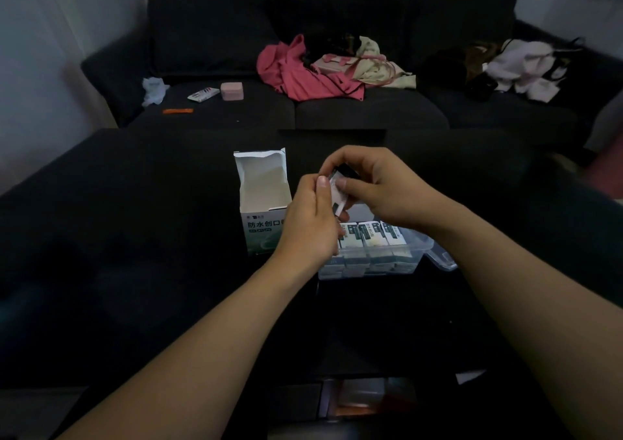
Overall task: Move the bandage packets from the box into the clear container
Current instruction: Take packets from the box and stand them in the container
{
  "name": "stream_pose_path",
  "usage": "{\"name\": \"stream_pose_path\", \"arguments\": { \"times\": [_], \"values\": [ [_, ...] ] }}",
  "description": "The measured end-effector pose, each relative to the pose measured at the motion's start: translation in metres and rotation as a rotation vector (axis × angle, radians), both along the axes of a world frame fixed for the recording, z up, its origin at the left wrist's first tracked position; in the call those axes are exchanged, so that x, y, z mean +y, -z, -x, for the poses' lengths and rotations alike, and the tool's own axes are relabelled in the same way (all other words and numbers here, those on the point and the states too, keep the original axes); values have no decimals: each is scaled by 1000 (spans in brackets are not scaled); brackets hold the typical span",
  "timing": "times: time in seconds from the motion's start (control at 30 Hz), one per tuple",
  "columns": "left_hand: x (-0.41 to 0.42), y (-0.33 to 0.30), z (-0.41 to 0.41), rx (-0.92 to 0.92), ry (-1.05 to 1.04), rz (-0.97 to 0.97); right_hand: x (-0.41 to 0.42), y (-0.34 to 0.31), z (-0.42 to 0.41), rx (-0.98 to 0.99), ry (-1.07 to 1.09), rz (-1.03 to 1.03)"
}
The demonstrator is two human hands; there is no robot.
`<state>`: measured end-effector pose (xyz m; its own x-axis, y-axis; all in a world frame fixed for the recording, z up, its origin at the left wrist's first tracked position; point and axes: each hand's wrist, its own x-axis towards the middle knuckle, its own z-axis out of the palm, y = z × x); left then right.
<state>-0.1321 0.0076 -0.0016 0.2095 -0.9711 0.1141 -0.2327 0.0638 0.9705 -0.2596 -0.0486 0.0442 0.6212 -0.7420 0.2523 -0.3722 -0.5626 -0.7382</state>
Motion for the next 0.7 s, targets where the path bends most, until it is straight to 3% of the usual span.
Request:
{"name": "stream_pose_path", "arguments": {
  "times": [0.1, 0.23, 0.4, 0.53, 0.7],
  "values": [
    [2, -3, -3, -121, 24, 18, -11, -9, 15, 43, 70, -33],
    [-1, 2, -16, -603, 24, 245, -38, -10, 53, 423, 186, 30],
    [-1, 6, -22, -952, 189, 168, -50, 0, 63, 740, 194, -6],
    [1, 6, -25, -1090, 253, 135, -54, 6, 55, 838, 151, -3],
    [-1, 9, -29, -1088, 281, 124, -55, 13, 48, 912, 119, -47]
  ]
}}
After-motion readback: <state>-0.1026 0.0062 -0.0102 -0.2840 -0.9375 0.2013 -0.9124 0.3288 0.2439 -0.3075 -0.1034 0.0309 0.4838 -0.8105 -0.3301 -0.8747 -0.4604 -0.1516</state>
